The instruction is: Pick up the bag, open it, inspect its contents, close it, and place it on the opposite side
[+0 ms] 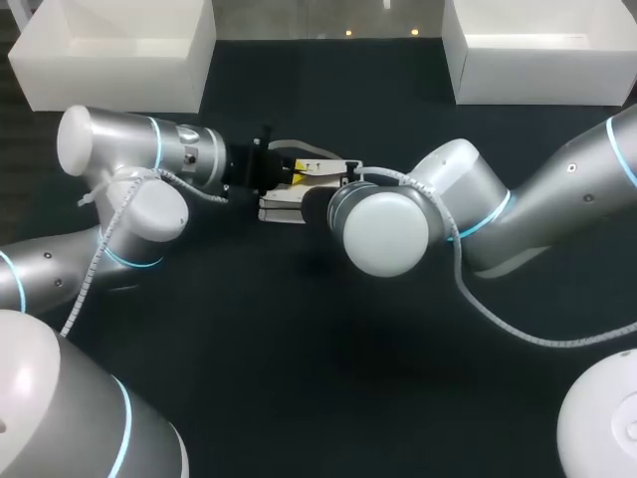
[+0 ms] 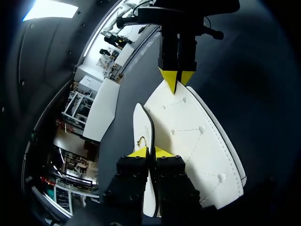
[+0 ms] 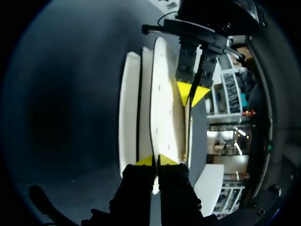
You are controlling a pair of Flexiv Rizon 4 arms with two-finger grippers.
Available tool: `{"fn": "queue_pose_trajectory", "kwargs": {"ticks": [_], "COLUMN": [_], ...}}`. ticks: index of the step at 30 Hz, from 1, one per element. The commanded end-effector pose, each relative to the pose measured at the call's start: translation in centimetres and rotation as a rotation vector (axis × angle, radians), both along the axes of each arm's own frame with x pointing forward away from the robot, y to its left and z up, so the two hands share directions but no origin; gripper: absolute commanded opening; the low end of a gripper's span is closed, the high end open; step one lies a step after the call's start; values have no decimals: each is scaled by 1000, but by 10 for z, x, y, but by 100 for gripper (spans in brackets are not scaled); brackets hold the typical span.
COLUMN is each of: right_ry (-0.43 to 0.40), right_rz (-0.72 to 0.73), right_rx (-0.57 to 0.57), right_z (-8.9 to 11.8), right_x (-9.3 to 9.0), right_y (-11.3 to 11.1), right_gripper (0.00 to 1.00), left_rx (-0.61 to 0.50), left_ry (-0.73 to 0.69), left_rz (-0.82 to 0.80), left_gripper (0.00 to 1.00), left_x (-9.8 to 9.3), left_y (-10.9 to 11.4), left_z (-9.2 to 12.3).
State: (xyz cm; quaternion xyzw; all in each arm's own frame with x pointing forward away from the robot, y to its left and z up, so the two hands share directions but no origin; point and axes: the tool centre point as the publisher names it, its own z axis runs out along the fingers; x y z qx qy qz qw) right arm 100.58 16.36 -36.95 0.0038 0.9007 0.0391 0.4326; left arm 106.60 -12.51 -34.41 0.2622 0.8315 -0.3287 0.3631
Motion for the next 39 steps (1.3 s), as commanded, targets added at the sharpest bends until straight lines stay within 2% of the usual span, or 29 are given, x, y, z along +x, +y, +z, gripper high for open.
{"fn": "queue_pose_trajectory", "kwargs": {"ticks": [1, 7, 14, 21, 28, 39], "right_ry": [-6, -6, -6, -6, -6, -6], "right_rz": [3, 3, 3, 3, 3, 3], "right_rx": [3, 3, 3, 3, 3, 3], "right_z": [-2, -2, -2, -2, -2, -2], "right_x": [0, 0, 0, 0, 0, 0], "right_y": [1, 1, 1, 1, 1, 1], "right_gripper": [0, 0, 0, 0, 0, 0], "left_rx": [-5, 30, 56, 31, 67, 17], "left_ry": [-6, -9, 0, -2, -26, -11], "left_rz": [-17, -9, 10, 62, 44, 9], "left_gripper": [0, 0, 0, 0, 0, 0], "left_x": [-3, -3, 0, 5, 8, 3], "left_y": [4, 17, 22, 10, 3, 22], "left_z": [-1, -3, -9, -7, -6, 0]}}
